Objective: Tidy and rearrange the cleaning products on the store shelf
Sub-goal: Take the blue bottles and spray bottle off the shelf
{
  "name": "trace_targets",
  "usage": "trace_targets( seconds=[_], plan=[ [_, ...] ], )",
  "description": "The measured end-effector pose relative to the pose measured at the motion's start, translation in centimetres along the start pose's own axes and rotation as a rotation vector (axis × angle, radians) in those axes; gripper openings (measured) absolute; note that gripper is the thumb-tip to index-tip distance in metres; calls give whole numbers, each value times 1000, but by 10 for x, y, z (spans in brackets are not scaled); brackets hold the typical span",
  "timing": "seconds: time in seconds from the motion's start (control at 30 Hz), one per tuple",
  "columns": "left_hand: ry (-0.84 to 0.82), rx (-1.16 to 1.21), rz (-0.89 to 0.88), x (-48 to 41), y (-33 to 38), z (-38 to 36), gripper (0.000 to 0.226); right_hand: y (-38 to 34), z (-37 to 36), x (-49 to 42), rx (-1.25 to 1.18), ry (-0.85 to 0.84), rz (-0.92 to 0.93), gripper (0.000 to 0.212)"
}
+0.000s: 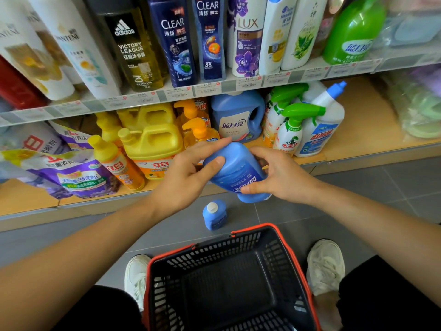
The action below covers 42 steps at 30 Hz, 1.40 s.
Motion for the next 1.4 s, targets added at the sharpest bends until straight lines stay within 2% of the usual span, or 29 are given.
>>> trace_targets(
  seconds=[0.23, 0.37, 0.53, 0.63, 0.7, 0.8, 0.83, 0.9, 1.07, 1.17, 1.2, 1.23, 1.3, 1.37, 1.4],
  plan=[
    [-38, -252, -253, 5, 11, 6, 37, 1, 1, -1, -120, -2, -32, 60],
    [32, -341, -333, 5, 12, 9, 31, 2, 1, -1, -154, 5, -47, 57],
    [180, -238, -135, 5, 7, 12, 27, 5, 1, -2, -233, -7, -78, 46],
    [209, -128, 54, 7, -5, 10, 44, 6, 2, -2, -328, 17, -105, 45],
    [163, -56, 201, 11, -16, 5, 65, 6, 2, -3, -407, 35, -112, 46],
    [-80, 51, 358, 20, -29, -11, 80, 3, 0, -4, -568, 53, -118, 47],
    [-147, 99, 381, 22, -32, -16, 79, 1, 0, -4, -637, 47, -122, 47],
    [-161, 237, 389, 23, -35, -25, 73, -3, 0, -3, -758, 21, -130, 48],
    [28, 470, 410, 17, -34, -28, 57, -9, 8, -3, -815, 65, -159, 63],
    [148, 448, 413, 13, -31, -18, 52, -3, 21, -8, -748, 234, -224, 82],
    [177, 410, 400, 11, -31, -13, 49, -1, 25, -9, -659, 283, -248, 88],
    [193, 378, 382, 9, -31, -8, 47, 2, 28, -9, -485, 339, -248, 92],
    [185, 318, 349, 7, -32, 1, 46, 5, 31, -9, 22, 422, -140, 97],
    [129, 181, 311, 6, -32, 4, 44, 4, 26, -8, 431, 382, 92, 98],
    [97, 110, 289, 6, -31, 2, 44, 3, 21, -8, 560, 318, 172, 97]
  ],
)
Point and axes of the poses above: each hand's wrist, its own x-axis away from the middle knuckle, its own z-axis out of the back of the hand, y = z × x, the point moved 1 cm from there along -x, towards the middle knuckle, and after that the axes turned 10 degrees about -z, right-handed, at the moved point
